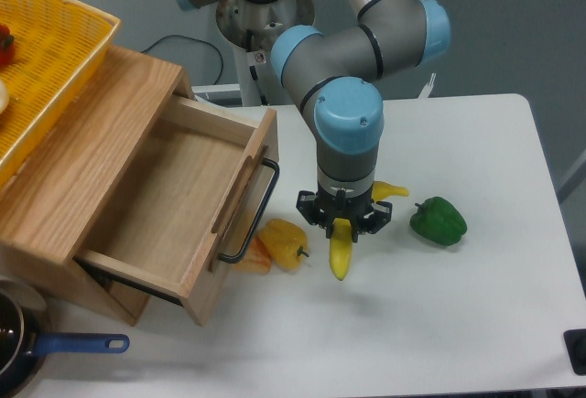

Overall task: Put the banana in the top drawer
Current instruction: 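Close the gripper on the yellow banana and lift it off the table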

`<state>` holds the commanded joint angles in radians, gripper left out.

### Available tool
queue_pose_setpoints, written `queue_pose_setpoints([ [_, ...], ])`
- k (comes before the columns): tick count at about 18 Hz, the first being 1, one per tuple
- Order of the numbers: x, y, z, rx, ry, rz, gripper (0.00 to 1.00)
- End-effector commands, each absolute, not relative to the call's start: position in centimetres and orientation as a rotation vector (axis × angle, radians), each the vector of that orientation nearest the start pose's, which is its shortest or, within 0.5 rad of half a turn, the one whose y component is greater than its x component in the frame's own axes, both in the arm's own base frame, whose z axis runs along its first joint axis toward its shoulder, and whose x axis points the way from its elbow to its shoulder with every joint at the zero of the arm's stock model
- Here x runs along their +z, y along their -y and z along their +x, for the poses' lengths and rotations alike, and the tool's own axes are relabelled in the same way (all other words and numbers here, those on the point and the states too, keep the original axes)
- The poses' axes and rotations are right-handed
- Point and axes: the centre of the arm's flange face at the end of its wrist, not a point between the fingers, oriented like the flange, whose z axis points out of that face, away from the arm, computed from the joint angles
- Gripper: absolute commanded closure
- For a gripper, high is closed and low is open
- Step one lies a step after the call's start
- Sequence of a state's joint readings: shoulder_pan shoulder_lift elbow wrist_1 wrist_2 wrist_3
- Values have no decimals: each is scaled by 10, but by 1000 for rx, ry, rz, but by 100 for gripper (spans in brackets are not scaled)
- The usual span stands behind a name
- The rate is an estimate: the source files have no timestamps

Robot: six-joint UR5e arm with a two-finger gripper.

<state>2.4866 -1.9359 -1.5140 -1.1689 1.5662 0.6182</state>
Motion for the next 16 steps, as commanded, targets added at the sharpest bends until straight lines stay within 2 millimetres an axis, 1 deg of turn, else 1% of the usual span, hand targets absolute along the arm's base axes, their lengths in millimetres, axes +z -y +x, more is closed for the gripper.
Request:
queue_pose_setpoints([
  [1,348,-494,-420,93,451,-3040,75],
  [3,350,-493,-421,95,452,-3036,75],
  [6,356,-493,-423,106,454,-3028,75],
  [9,368,-491,-428,127,462,-3009,75],
  [13,371,-488,-425,98,467,-3027,75],
  [15,383,-487,-421,112,464,-3011,75],
  [16,384,-487,-418,113,466,-3009,75],
])
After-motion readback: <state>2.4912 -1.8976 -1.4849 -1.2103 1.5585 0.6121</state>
